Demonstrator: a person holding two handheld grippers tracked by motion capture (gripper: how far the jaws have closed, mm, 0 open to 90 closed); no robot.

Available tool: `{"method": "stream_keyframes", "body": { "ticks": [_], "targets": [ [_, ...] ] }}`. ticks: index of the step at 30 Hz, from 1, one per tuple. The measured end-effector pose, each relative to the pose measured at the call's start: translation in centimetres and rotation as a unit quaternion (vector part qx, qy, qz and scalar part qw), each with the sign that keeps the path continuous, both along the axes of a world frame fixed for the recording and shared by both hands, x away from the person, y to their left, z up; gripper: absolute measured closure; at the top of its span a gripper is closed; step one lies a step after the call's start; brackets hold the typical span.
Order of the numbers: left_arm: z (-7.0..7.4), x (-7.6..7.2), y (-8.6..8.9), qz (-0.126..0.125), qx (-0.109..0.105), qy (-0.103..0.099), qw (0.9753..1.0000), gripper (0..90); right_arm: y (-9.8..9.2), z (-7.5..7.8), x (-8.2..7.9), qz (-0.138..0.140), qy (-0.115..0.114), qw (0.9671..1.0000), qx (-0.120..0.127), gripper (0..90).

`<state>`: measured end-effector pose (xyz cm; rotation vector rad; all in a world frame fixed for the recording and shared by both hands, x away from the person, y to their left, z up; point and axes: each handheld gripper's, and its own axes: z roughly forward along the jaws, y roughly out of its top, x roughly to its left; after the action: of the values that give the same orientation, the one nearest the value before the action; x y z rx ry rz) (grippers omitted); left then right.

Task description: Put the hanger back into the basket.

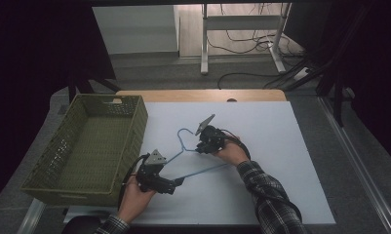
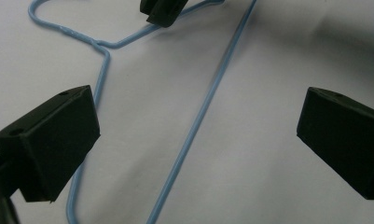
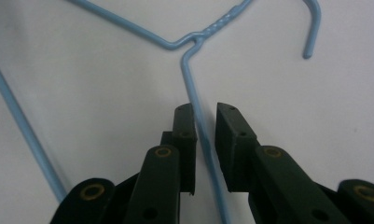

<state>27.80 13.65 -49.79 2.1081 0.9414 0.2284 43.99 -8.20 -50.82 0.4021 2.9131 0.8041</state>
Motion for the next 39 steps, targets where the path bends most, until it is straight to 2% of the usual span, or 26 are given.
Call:
{"method": "stream_keyframes", "body": {
  "ticks": [5,9,15,20,23,25,26,29,32,34,35,36,39],
  "targets": [
    [-0.2,0.1,-0.1,-0.004,0.003,0.004,1.0000,0.0,0.0,-0.4,0.4,0.016,-0.004,0.9998,-0.010,80.8],
    [-0.2,0.1,0.0,-0.003,0.002,0.006,1.0000,0.0,-0.1,-0.5,0.6,0.028,0.005,0.9996,-0.002,84.6],
    [-0.1,0.3,0.0,0.002,-0.002,0.010,0.9999,0.0,-0.1,-0.4,0.4,0.049,-0.009,0.9988,-0.002,86.1],
    [0.2,0.5,-0.1,0.003,-0.001,0.014,0.9999,0.0,-0.4,0.3,-0.1,0.051,-0.020,0.9985,0.003,86.4],
    [0.5,0.9,-0.4,0.008,0.012,0.015,0.9998,0.0,-0.6,0.9,-0.4,0.052,-0.024,0.9983,0.011,86.4],
    [0.8,1.2,-0.5,-0.001,0.007,0.019,0.9998,0.3,-0.8,1.2,-0.6,0.052,-0.029,0.9981,0.013,86.4],
    [1.0,1.4,-0.6,-0.003,0.010,0.019,0.9998,0.4,-0.9,1.4,-0.8,0.052,-0.031,0.9981,0.015,86.4],
    [1.1,2.2,-1.2,0.000,0.048,0.007,0.9988,3.8,-1.1,1.8,-1.1,0.053,-0.035,0.9978,0.019,86.4],
    [0.8,3.2,-1.8,0.021,0.078,0.005,0.9968,8.7,-1.3,2.1,-1.4,0.052,-0.041,0.9976,0.019,86.4],
    [0.3,4.0,-2.1,0.028,0.095,0.012,0.9950,13.4,-1.5,2.3,-1.6,0.051,-0.043,0.9975,0.022,86.5],
    [0.3,4.0,-2.1,0.028,0.095,0.012,0.9950,16.1,-1.5,2.4,-1.6,0.051,-0.044,0.9975,0.021,86.5],
    [-0.2,4.8,-2.2,0.039,0.110,0.016,0.9931,21.2,-1.6,2.4,-1.6,0.051,-0.046,0.9974,0.022,86.5],
    [-0.8,5.9,-2.0,0.052,0.112,0.029,0.9919,35.6,-1.7,2.6,-1.8,0.050,-0.047,0.9974,0.023,86.4]
  ]
}}
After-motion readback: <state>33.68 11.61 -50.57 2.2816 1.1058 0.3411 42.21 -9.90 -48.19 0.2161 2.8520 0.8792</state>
